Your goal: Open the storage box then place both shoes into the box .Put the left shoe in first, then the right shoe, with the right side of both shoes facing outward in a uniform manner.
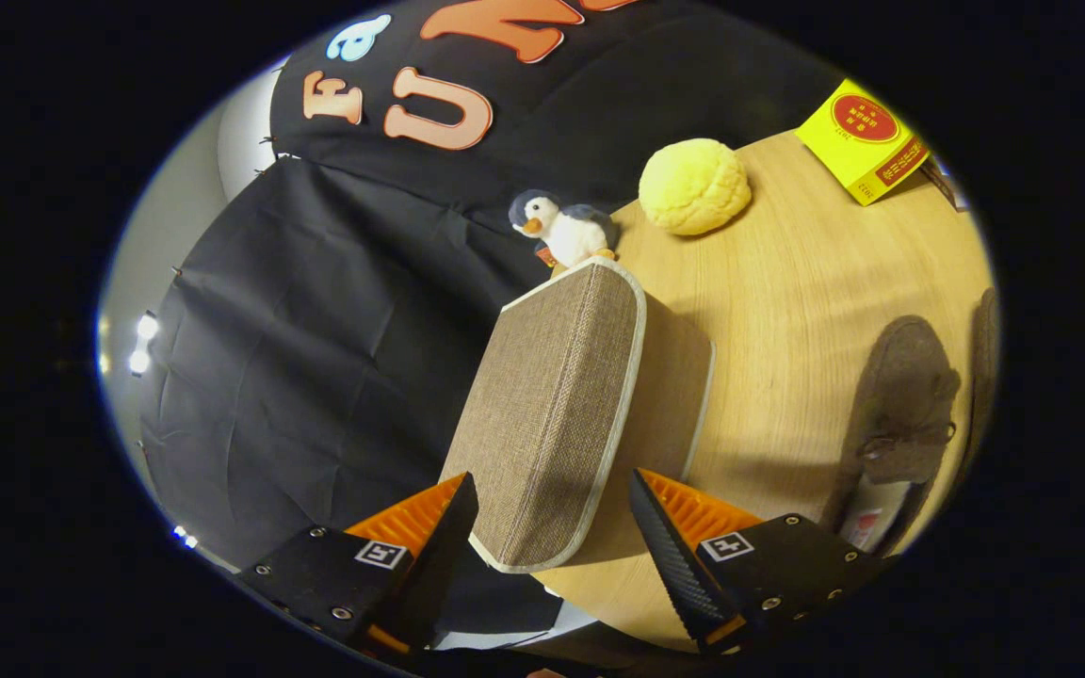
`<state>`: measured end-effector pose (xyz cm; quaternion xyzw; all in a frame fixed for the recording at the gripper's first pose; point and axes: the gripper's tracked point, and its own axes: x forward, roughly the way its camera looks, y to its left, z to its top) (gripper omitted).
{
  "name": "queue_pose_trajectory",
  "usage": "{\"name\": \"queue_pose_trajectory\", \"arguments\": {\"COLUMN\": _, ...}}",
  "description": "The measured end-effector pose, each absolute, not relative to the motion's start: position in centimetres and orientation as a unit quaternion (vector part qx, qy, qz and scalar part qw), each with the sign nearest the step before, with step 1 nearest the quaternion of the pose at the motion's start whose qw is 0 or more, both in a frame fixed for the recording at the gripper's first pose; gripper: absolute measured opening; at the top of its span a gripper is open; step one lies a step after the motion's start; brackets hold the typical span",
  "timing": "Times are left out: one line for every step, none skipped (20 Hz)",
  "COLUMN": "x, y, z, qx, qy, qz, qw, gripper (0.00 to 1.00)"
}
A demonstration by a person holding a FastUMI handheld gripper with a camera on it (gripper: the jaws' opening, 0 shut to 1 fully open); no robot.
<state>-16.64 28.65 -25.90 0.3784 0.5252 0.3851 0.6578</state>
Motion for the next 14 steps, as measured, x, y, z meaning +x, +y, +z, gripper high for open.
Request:
{"name": "queue_pose_trajectory", "arguments": {"x": -16.9, "y": 29.1, "z": -26.0, "qx": 0.386, "qy": 0.527, "qz": 0.394, "qw": 0.647, "gripper": 0.97}}
{"name": "queue_pose_trajectory", "arguments": {"x": -17.2, "y": 29.4, "z": -26.6, "qx": 0.39, "qy": 0.532, "qz": 0.396, "qw": 0.639, "gripper": 0.97}}
{"name": "queue_pose_trajectory", "arguments": {"x": -17.3, "y": 29.6, "z": -27.5, "qx": 0.388, "qy": 0.54, "qz": 0.39, "qw": 0.637, "gripper": 0.97}}
{"name": "queue_pose_trajectory", "arguments": {"x": -17.4, "y": 29.6, "z": -28.3, "qx": 0.384, "qy": 0.54, "qz": 0.384, "qw": 0.643, "gripper": 0.97}}
{"name": "queue_pose_trajectory", "arguments": {"x": -17.4, "y": 29.8, "z": -28.6, "qx": 0.384, "qy": 0.536, "qz": 0.389, "qw": 0.644, "gripper": 0.97}}
{"name": "queue_pose_trajectory", "arguments": {"x": -17.8, "y": 30.2, "z": -28.5, "qx": 0.389, "qy": 0.535, "qz": 0.395, "qw": 0.638, "gripper": 0.97}}
{"name": "queue_pose_trajectory", "arguments": {"x": -18.0, "y": 30.5, "z": -28.5, "qx": 0.398, "qy": 0.537, "qz": 0.401, "qw": 0.626, "gripper": 0.97}}
{"name": "queue_pose_trajectory", "arguments": {"x": -18.5, "y": 30.9, "z": -28.3, "qx": 0.41, "qy": 0.542, "qz": 0.405, "qw": 0.612, "gripper": 0.97}}
{"name": "queue_pose_trajectory", "arguments": {"x": -18.5, "y": 31.2, "z": -28.5, "qx": 0.421, "qy": 0.546, "qz": 0.403, "qw": 0.601, "gripper": 0.97}}
{"name": "queue_pose_trajectory", "arguments": {"x": -18.5, "y": 31.4, "z": -28.6, "qx": 0.437, "qy": 0.547, "qz": 0.399, "qw": 0.593, "gripper": 0.97}}
{"name": "queue_pose_trajectory", "arguments": {"x": -18.0, "y": 31.6, "z": -28.5, "qx": 0.455, "qy": 0.538, "qz": 0.393, "qw": 0.59, "gripper": 0.97}}
{"name": "queue_pose_trajectory", "arguments": {"x": -17.7, "y": 31.9, "z": -28.2, "qx": 0.468, "qy": 0.532, "qz": 0.391, "qw": 0.587, "gripper": 0.97}}
{"name": "queue_pose_trajectory", "arguments": {"x": -17.6, "y": 32.2, "z": -28.3, "qx": 0.473, "qy": 0.532, "qz": 0.388, "qw": 0.585, "gripper": 0.97}}
{"name": "queue_pose_trajectory", "arguments": {"x": -17.9, "y": 32.1, "z": -28.3, "qx": 0.474, "qy": 0.533, "qz": 0.389, "qw": 0.583, "gripper": 0.97}}
